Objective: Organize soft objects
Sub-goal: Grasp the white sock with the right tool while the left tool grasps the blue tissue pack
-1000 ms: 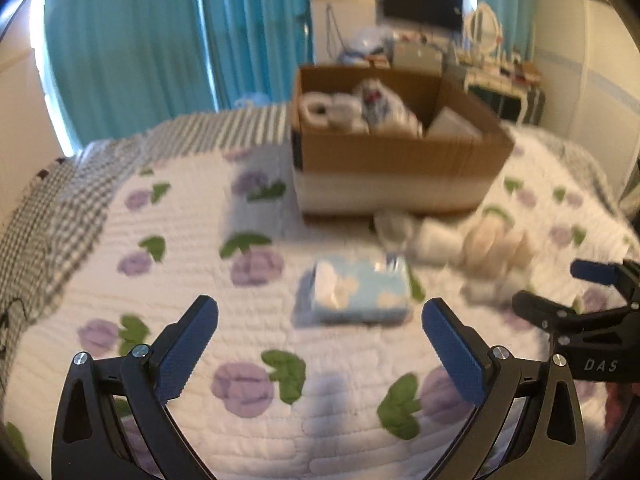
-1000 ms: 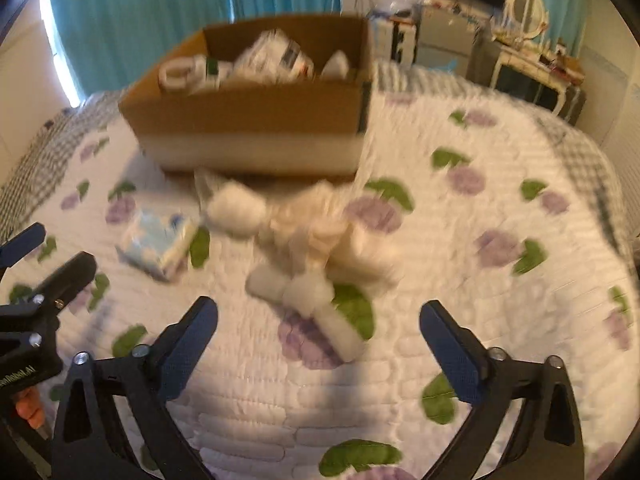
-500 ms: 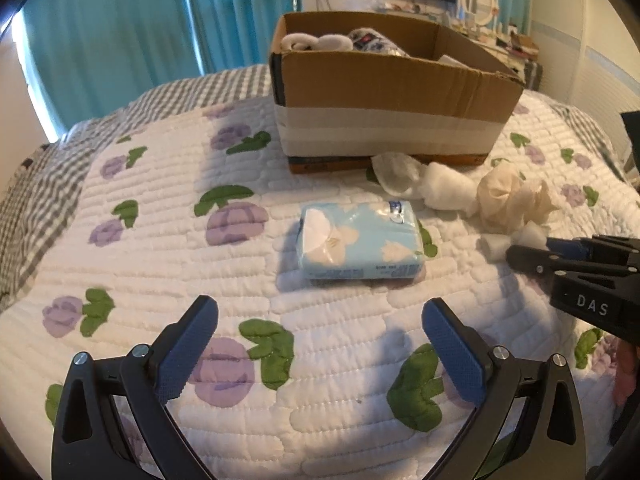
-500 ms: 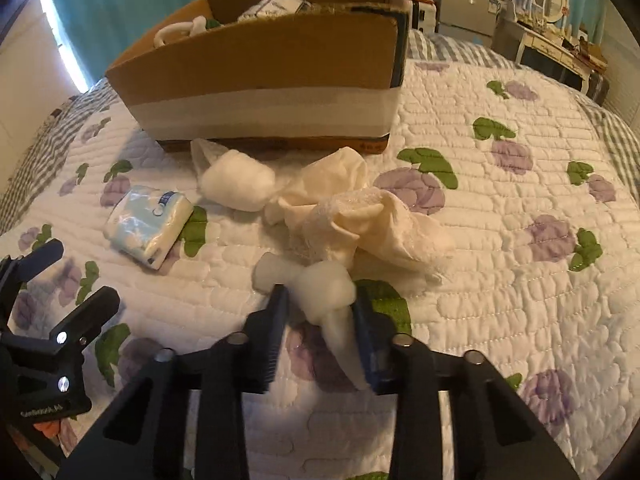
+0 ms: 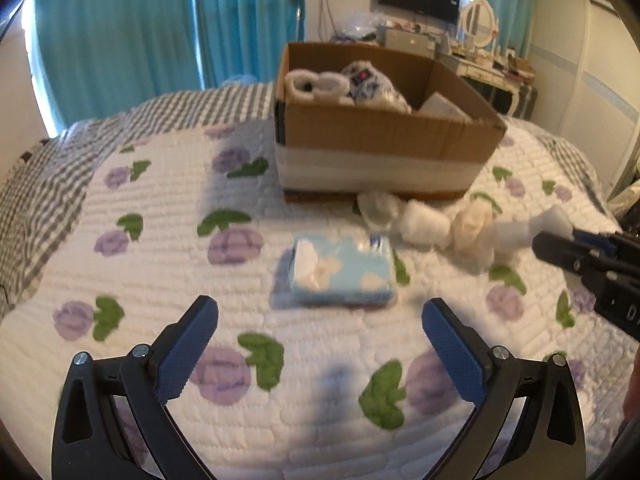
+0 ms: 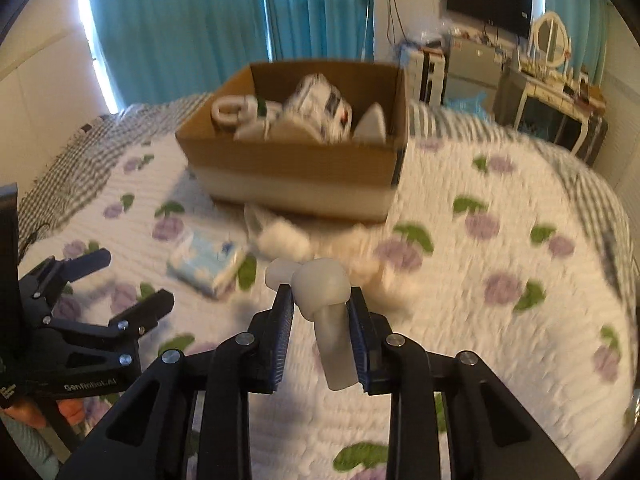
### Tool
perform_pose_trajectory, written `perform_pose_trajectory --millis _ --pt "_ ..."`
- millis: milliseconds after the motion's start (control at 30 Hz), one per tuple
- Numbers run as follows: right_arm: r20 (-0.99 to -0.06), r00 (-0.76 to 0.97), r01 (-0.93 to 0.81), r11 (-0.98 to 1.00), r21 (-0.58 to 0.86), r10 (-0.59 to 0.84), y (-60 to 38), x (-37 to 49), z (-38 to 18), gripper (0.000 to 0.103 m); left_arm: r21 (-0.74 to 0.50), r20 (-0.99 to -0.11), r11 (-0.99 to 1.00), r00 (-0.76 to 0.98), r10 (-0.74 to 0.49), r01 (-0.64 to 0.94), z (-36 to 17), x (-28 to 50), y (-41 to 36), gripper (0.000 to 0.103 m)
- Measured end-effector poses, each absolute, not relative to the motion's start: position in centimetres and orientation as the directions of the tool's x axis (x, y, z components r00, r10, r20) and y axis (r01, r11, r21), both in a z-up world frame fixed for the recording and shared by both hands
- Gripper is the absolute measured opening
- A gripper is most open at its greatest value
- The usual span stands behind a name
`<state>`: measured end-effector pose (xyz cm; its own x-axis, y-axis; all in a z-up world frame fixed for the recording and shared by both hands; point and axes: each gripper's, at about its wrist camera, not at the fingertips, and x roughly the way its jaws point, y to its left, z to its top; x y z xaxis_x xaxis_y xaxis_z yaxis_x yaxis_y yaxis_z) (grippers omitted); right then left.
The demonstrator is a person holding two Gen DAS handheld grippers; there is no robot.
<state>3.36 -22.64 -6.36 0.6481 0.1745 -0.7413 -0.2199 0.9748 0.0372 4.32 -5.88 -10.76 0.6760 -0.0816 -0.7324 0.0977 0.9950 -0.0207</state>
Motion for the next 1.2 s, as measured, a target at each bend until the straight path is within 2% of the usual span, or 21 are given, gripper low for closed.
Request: perform_pose_trajectory --millis 233,533,667,733,933,1200 --pt "-0.726 0.674 -0.220 0.975 -0.020 0.137 -22.3 8.0 -4.8 0.027 -0.014 -0.747 0.993 0.659 -0.086 0.113 -10.9 7.8 -7.3 0.103" --pt "-0.762 0.630 -0.230 0.973 0.005 0.152 -22.5 9.8 -8.3 0.027 -0.038 -0.809 0.993 0.581 -0.094 0.108 -15.4 11.2 -7.2 0.102" --pt "-0.763 0.627 -0.231 0.973 0.008 0.155 -22.4 9.7 -8.5 0.027 -0.072 -0.821 0.992 0.558 -0.118 0.103 -16.2 11.4 -6.6 0.078" --pt "-0.759 0.634 -0.229 0.973 -0.002 0.147 -22.4 9.4 -8.4 0.027 -0.071 -0.818 0.992 0.563 -0.119 0.107 -16.0 11.1 -6.5 0.074" --pt "-0.743 0.653 -0.215 0.977 0.003 0.146 -22.6 7.9 -7.3 0.027 -0.039 -0.796 0.991 0.595 -0.109 0.129 -13.7 8.8 -6.9 0.073" --pt "-0.682 0.715 -0.214 0.977 0.000 0.156 -22.5 5.0 -3.0 0.027 -0.043 -0.719 0.989 0.683 -0.130 0.143 -7.6 5.6 -6.9 0.073"
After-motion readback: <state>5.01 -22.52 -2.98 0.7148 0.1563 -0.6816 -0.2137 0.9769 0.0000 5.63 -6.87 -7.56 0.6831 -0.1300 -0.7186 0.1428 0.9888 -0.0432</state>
